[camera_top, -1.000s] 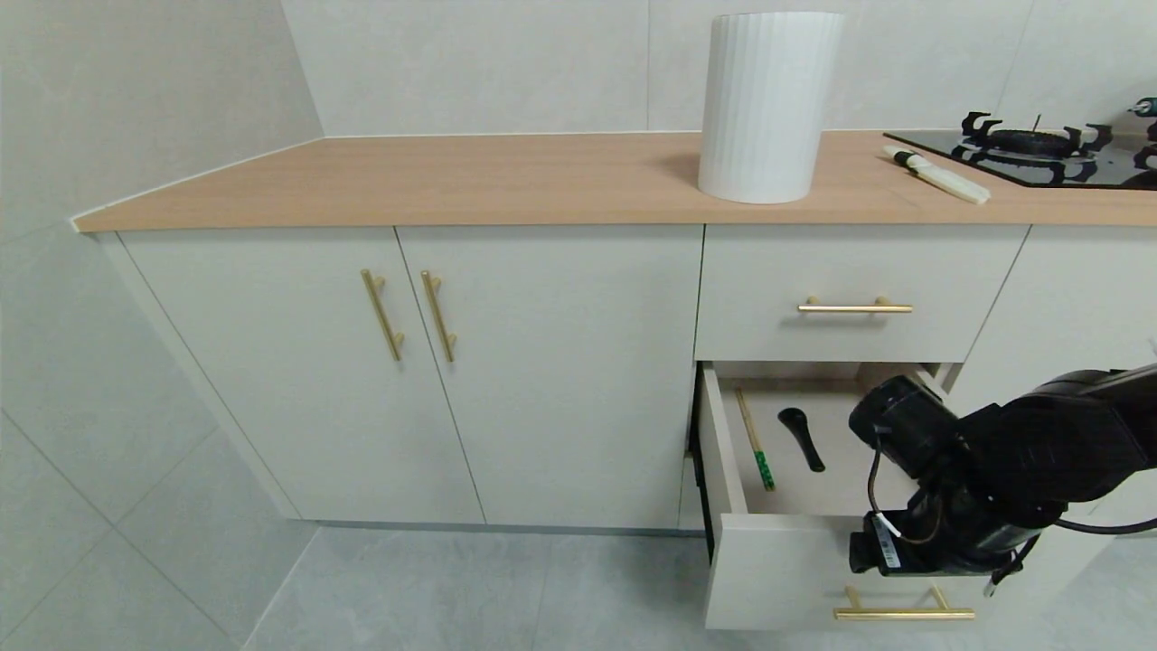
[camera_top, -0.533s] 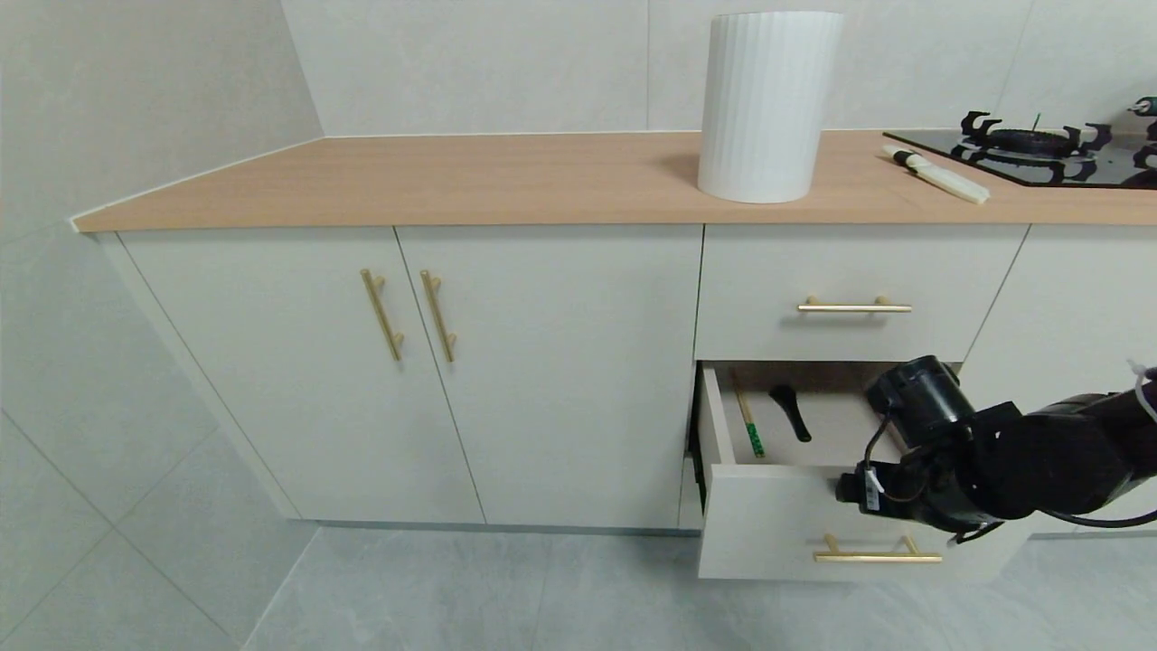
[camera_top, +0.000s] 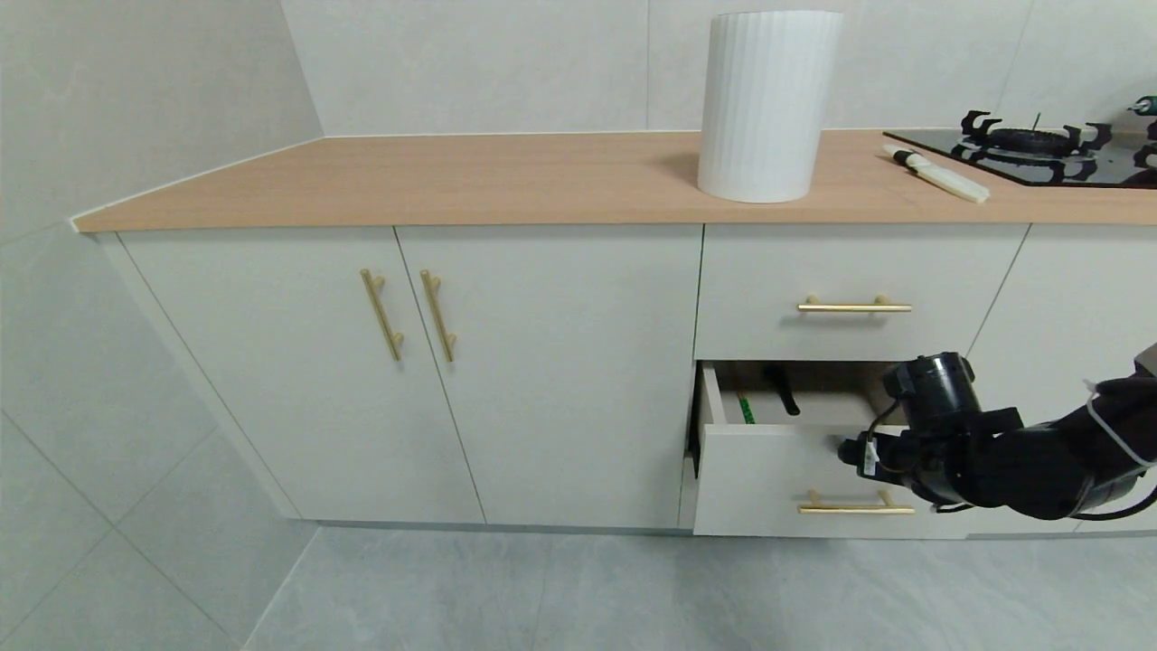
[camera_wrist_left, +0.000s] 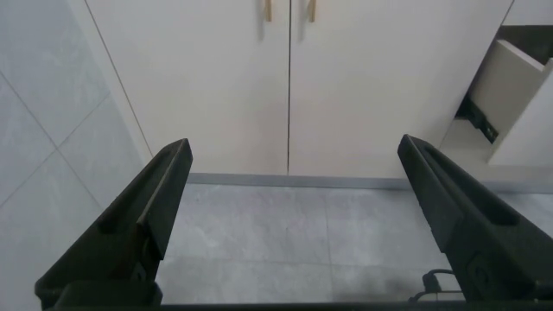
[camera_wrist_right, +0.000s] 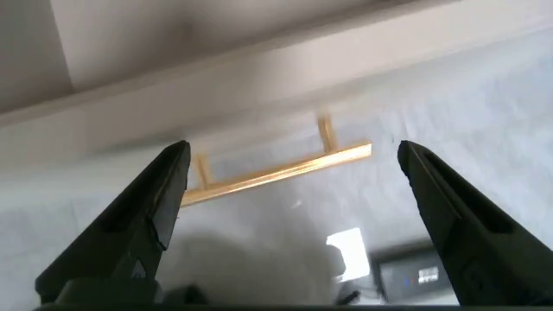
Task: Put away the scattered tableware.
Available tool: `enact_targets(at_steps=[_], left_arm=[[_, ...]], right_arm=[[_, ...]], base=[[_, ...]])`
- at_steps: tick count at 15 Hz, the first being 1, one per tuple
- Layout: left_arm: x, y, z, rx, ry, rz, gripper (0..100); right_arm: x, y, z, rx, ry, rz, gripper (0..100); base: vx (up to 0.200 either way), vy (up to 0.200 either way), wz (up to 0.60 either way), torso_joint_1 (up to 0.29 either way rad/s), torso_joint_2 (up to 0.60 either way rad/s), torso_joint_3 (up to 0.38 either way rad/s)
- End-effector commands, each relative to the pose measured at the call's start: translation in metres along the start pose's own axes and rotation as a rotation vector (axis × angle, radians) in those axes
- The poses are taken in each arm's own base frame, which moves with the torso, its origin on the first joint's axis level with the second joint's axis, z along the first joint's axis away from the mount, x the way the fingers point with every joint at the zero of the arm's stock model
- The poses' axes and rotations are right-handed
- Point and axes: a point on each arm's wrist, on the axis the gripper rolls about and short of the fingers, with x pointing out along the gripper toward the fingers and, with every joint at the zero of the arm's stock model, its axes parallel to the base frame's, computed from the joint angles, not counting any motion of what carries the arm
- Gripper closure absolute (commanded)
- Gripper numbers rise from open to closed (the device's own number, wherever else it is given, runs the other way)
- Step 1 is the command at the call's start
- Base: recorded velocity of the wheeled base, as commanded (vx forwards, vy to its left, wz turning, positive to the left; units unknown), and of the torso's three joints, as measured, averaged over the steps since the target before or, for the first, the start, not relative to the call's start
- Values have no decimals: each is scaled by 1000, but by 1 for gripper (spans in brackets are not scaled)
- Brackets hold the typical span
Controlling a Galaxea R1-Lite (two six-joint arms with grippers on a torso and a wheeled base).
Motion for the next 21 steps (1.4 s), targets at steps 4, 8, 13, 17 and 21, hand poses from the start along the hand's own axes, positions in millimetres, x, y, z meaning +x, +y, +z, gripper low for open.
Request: enact_targets(at_steps=[4, 8, 13, 17, 21], left_arm=[[0, 0, 0, 0, 0, 1, 0], [0, 0, 0, 0, 0, 1, 0], [0, 0, 0, 0, 0, 1, 0], [0, 0, 0, 0, 0, 1, 0], [0, 0, 0, 0, 0, 1, 0]], right_arm=[[30, -1, -1, -42, -59, 37, 0], [55, 10, 4, -50, -194, 139, 0], [74, 9, 12, 1, -279, 144, 0], [86, 11, 22, 63, -315, 144, 0], [99, 12, 31, 140, -346, 150, 0]], base=[[0, 0, 0, 0, 0, 0], [0, 0, 0, 0, 0, 0], [0, 0, 0, 0, 0, 0], [0, 0, 0, 0, 0, 0], [0, 0, 0, 0, 0, 0]])
